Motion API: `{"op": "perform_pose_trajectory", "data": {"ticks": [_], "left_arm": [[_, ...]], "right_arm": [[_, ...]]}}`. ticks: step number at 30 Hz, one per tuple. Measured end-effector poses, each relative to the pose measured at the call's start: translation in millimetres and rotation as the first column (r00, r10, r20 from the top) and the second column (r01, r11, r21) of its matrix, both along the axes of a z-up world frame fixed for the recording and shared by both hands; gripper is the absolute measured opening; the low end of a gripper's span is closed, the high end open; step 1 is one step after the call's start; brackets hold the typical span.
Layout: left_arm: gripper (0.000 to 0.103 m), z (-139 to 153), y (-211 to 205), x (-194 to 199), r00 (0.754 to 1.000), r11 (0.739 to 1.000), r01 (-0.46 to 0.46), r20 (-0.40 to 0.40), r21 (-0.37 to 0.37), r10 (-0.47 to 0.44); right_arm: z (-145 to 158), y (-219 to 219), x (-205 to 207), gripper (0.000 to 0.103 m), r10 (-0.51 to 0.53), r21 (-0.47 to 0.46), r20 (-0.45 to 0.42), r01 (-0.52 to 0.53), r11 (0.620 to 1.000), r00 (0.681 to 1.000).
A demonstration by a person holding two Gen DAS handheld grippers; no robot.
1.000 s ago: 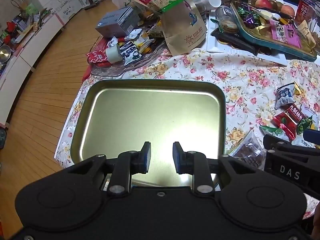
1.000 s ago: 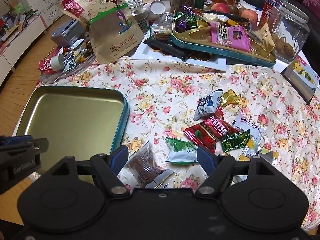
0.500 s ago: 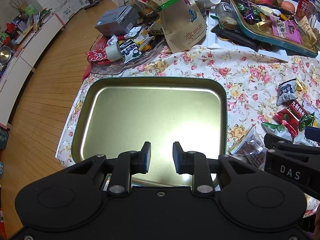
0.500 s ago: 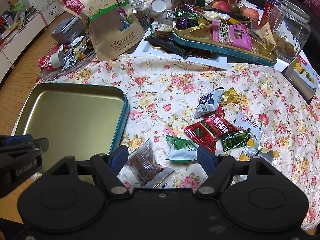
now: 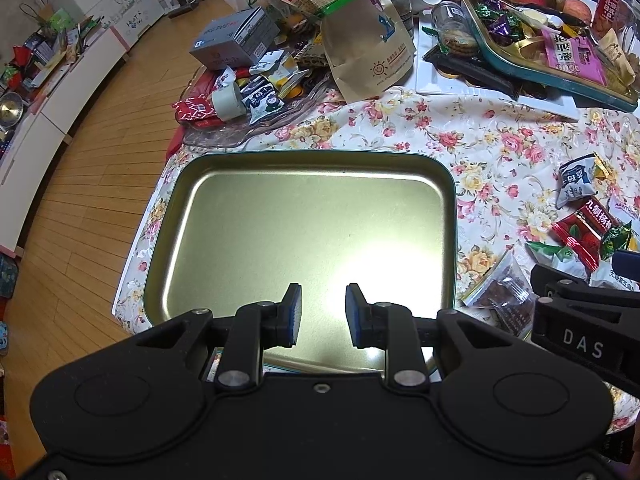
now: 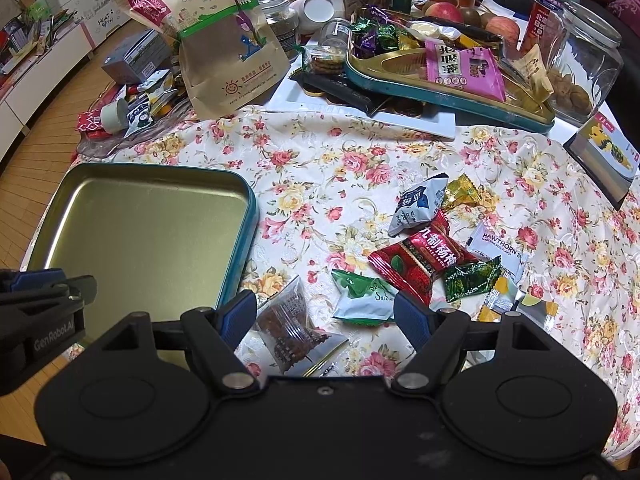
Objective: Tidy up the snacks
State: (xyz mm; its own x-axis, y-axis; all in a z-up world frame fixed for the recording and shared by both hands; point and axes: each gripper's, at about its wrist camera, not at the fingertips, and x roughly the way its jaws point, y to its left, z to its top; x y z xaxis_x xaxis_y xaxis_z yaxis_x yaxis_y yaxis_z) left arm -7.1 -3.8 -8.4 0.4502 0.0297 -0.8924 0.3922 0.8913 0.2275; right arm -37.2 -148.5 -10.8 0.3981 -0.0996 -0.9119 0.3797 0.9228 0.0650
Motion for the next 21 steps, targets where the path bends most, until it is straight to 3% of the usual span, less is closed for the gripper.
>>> {"op": "perform_pose_trajectory", "data": {"ticks": [21], "left_arm": [[0.035, -1.0, 2.4, -1.4, 1.0, 1.0, -0.002, 0.002, -0.013, 0.002]], "right_arm": [[2.9, -1.7, -0.7, 0.078, -0.041, -0.022, 0.032, 0.041, 0.999, 0.999]]}}
